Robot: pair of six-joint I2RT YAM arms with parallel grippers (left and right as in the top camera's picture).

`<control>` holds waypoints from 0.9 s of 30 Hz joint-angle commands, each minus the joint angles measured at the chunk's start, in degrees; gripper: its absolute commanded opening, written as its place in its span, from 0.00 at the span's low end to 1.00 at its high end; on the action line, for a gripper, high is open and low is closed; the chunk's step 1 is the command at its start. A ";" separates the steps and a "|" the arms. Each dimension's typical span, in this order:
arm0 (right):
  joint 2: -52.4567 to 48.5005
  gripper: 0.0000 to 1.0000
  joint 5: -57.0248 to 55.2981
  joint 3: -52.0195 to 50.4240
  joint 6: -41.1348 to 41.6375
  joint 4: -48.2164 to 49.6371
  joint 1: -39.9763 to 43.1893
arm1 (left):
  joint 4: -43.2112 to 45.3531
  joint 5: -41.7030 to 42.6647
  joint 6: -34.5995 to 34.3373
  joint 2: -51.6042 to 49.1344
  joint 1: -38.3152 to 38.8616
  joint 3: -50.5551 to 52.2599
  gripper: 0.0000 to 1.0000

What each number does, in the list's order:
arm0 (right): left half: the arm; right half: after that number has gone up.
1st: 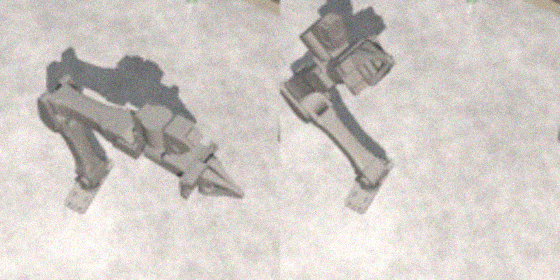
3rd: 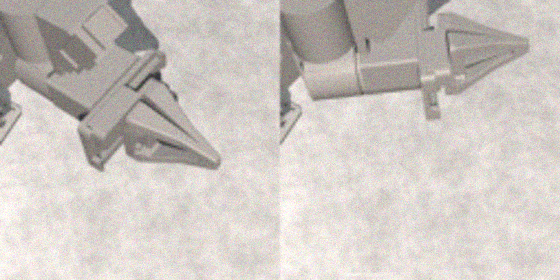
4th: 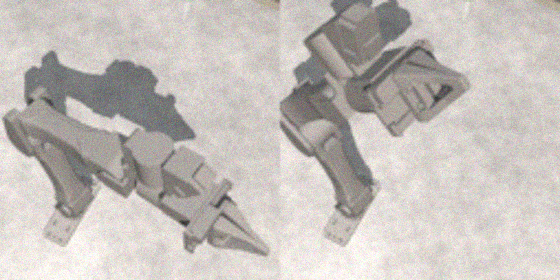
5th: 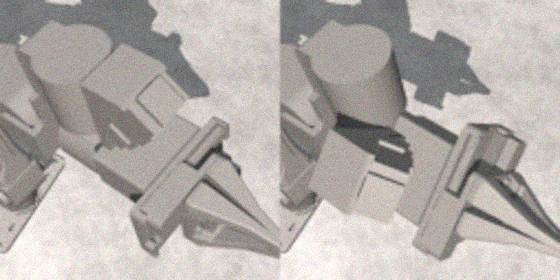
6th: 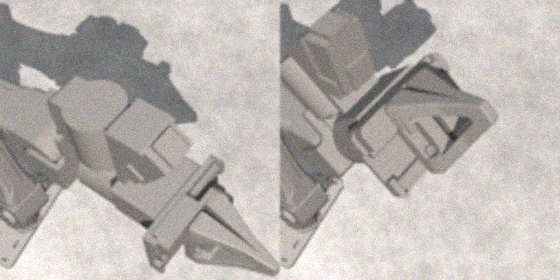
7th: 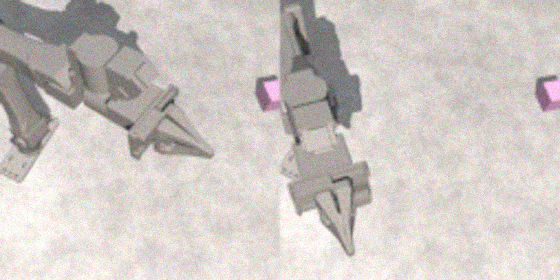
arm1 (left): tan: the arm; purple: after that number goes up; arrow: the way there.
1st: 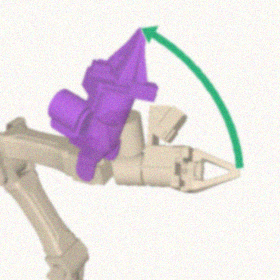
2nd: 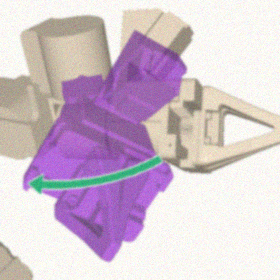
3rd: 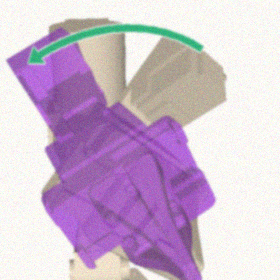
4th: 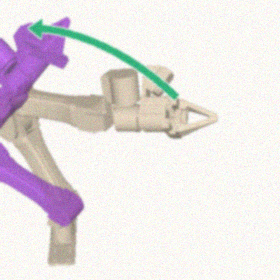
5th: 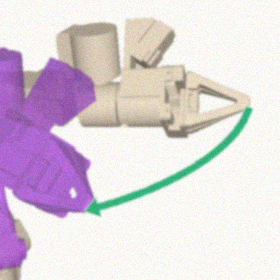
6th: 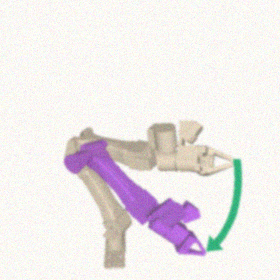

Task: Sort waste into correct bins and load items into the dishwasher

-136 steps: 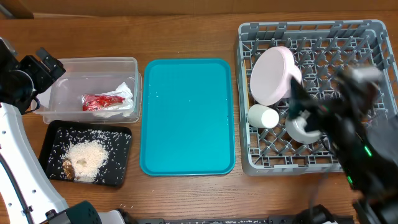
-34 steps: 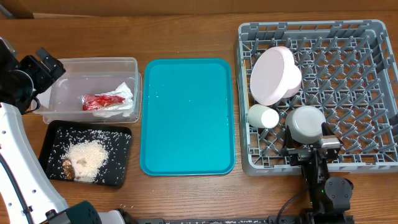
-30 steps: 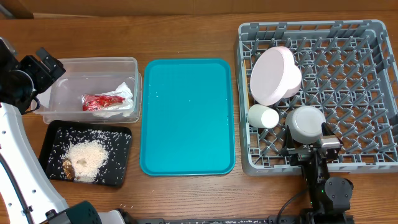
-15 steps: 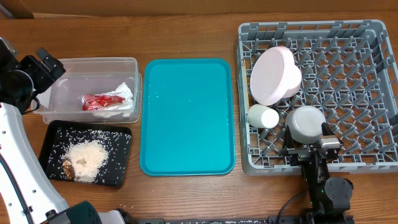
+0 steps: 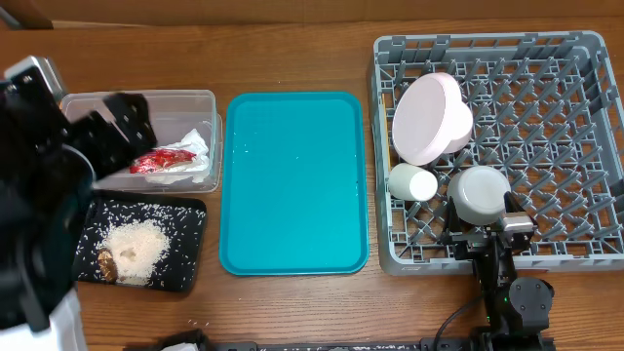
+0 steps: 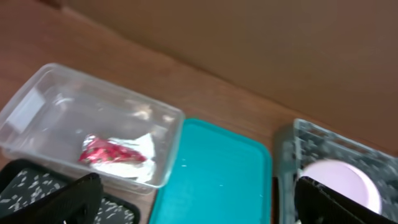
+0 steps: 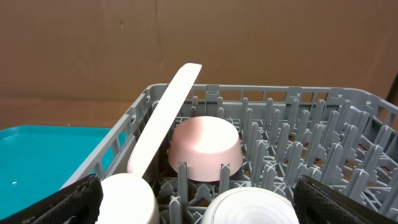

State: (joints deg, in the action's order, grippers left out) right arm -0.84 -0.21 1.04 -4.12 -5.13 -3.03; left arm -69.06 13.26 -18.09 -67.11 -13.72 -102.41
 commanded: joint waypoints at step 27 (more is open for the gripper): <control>0.68 1.00 0.35 -0.59 -0.22 0.31 0.22 | 22.53 -0.96 -0.74 47.28 5.90 55.36 1.00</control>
State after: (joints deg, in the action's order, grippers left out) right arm -0.84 -0.21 1.04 -4.10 -5.13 -3.03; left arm -53.54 12.32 -18.09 -24.40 -8.21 -54.37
